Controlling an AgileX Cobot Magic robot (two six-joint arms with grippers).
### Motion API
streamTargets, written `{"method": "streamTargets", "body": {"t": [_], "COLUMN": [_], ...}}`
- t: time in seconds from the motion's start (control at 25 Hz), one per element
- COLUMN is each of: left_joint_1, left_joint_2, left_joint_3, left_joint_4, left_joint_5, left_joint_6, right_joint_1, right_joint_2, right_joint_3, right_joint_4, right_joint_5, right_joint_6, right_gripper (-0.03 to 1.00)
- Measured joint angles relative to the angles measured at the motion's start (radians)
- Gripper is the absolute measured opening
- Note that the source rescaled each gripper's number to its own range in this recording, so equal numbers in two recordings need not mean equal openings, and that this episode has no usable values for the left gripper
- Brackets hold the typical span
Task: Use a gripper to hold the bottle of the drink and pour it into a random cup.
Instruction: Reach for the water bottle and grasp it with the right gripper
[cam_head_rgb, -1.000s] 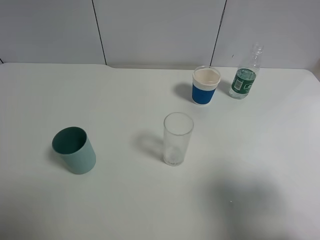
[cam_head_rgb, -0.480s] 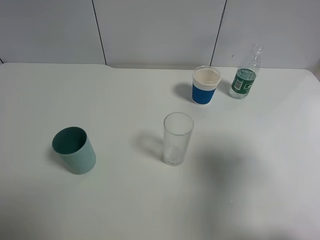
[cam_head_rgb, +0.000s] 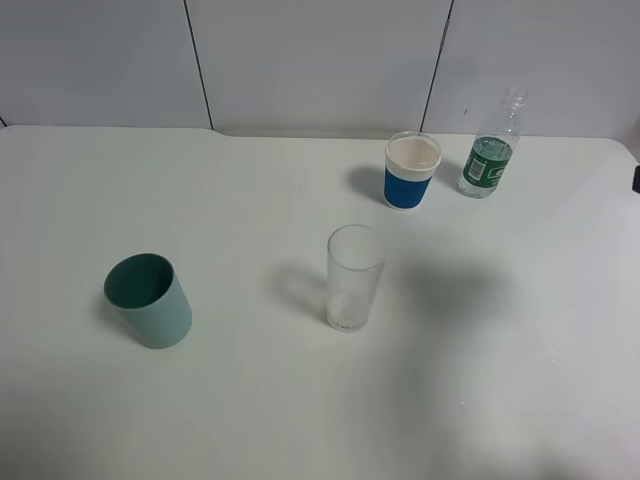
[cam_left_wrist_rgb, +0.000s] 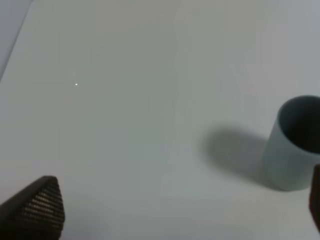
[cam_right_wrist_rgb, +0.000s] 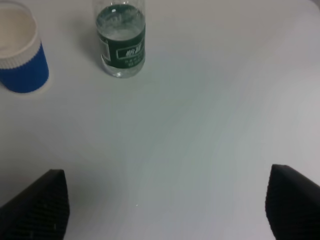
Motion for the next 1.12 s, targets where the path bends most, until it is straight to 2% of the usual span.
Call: {"method": "streamTargets", "body": {"t": [0.24,0.48,0.8,1.12], "left_joint_1": [0.000,0.000,0.000,0.000], "left_joint_2": [0.000,0.000,0.000,0.000], "left_joint_3": [0.000,0.000,0.000,0.000], "left_joint_4": [0.000,0.000,0.000,0.000], "left_joint_5": [0.000,0.000,0.000,0.000], "left_joint_6": [0.000,0.000,0.000,0.000], "right_joint_1": [0.000,0.000,0.000,-0.050], "right_joint_2": [0.118,0.253,0.456,0.643], "right_joint_3": [0.000,0.000,0.000,-0.001], "right_joint_4": [-0.069,-0.114,-0.160,-0.191], "right_joint_5": [-0.081,-0.231,-0.376,-0.571], "right_joint_6": [0.067,0.118,0.141,0.177], "right_gripper": [0.76,0.76,0.76,0.76]}}
